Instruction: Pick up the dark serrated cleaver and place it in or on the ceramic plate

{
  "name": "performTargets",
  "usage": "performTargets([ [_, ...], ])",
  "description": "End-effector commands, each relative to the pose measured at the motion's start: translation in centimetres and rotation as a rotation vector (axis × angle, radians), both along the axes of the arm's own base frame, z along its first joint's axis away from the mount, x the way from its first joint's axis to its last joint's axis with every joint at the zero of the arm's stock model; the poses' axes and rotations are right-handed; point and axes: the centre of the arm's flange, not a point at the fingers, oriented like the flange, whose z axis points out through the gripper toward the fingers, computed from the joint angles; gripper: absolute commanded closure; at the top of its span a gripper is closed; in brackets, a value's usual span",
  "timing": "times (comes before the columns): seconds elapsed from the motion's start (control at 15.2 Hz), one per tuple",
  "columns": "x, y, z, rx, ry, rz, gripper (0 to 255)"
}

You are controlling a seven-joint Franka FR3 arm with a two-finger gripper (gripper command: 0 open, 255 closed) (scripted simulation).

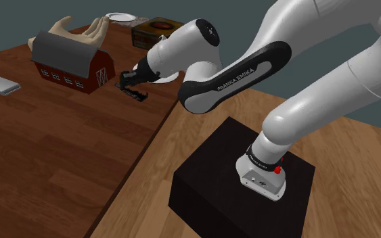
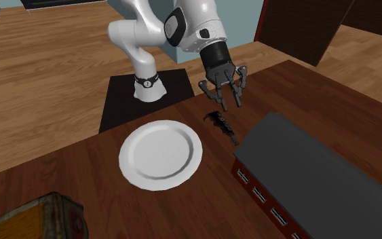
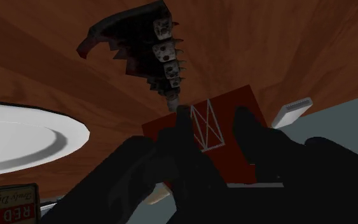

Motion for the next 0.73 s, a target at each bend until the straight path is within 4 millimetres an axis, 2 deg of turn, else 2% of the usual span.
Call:
performTargets([
  [0.0,3.3,0.2,1.6,-0.106,0.174,0.059,0],
  [0.07,6.9,0.7,2.6,-0.212,0.349,0.118,0],
  [0.13,4.1,1.4,3.7,-0.048,0.076,0.09,0],
  [0.2,4.1,1.4,3.7,-0.048,0.076,0.09,0],
  [0.46,10.5,1.5,3.0,-0.315,0.518,0.177,0],
  [0.66,10.9,1.5,1.9,-0.322,0.529,0.179,0],
])
